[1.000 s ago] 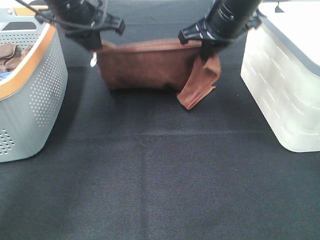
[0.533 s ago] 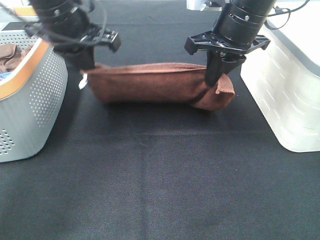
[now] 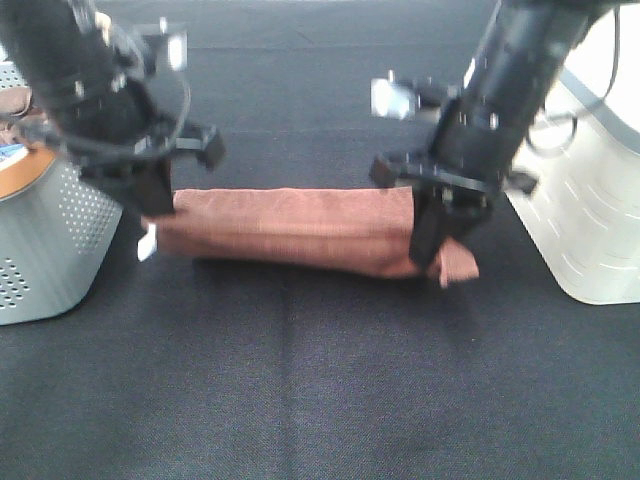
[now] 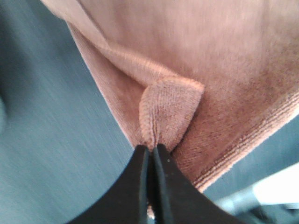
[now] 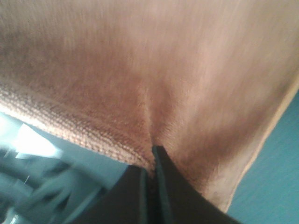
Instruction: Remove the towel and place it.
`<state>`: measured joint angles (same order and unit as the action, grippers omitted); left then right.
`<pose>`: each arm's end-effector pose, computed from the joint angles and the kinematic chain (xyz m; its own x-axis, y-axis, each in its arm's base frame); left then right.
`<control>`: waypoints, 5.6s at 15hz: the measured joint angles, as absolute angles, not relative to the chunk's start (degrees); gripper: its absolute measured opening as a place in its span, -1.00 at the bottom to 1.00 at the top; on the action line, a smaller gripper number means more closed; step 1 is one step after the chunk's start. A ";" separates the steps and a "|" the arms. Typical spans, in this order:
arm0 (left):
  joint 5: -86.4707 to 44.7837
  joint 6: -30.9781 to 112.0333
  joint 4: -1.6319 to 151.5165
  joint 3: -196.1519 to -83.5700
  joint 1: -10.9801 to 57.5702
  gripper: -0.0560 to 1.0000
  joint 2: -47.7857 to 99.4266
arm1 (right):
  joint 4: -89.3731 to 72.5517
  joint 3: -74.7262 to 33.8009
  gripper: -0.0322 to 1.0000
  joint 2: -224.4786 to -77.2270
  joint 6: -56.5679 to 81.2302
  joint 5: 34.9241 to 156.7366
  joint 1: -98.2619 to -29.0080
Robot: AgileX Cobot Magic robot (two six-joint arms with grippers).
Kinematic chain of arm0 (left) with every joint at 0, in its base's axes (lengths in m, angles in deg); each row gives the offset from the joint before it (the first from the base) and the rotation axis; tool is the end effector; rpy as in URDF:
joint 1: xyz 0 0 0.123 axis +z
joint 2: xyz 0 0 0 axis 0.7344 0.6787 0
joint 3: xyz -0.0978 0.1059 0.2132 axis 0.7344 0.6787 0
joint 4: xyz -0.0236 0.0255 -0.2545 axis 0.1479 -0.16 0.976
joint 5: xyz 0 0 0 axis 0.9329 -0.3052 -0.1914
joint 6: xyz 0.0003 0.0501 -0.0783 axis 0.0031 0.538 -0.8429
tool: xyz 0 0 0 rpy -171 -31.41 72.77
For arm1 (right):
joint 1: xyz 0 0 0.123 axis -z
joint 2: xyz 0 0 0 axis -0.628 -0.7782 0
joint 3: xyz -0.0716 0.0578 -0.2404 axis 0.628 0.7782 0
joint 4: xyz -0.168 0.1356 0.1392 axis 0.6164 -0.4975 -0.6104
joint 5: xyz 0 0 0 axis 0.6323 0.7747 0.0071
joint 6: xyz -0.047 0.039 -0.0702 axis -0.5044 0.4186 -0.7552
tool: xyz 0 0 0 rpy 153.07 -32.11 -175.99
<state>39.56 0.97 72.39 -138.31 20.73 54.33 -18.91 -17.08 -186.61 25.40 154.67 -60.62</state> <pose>0.3065 -0.1708 0.2124 -0.9550 0.2799 -0.0985 0.2942 0.9366 -0.1902 0.3153 0.1549 0.1648 -0.9099 -0.4109 0.0575 -0.3777 0.8777 0.2949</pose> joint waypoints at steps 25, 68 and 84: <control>44.43 8.02 65.11 -142.78 16.83 0.32 44.65 | -19.54 -6.99 0.72 -170.22 24.99 156.05 -59.07; 35.43 9.56 61.73 -89.04 19.64 0.32 -21.30 | -0.17 30.82 0.72 -89.95 31.58 147.91 -57.76; 35.49 9.73 61.79 -89.15 48.35 0.32 -47.59 | -0.52 30.94 0.72 -77.29 31.64 147.86 -40.39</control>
<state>35.49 9.73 61.79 -89.15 48.35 -47.59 -0.52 30.94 -77.29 31.64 147.86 -40.39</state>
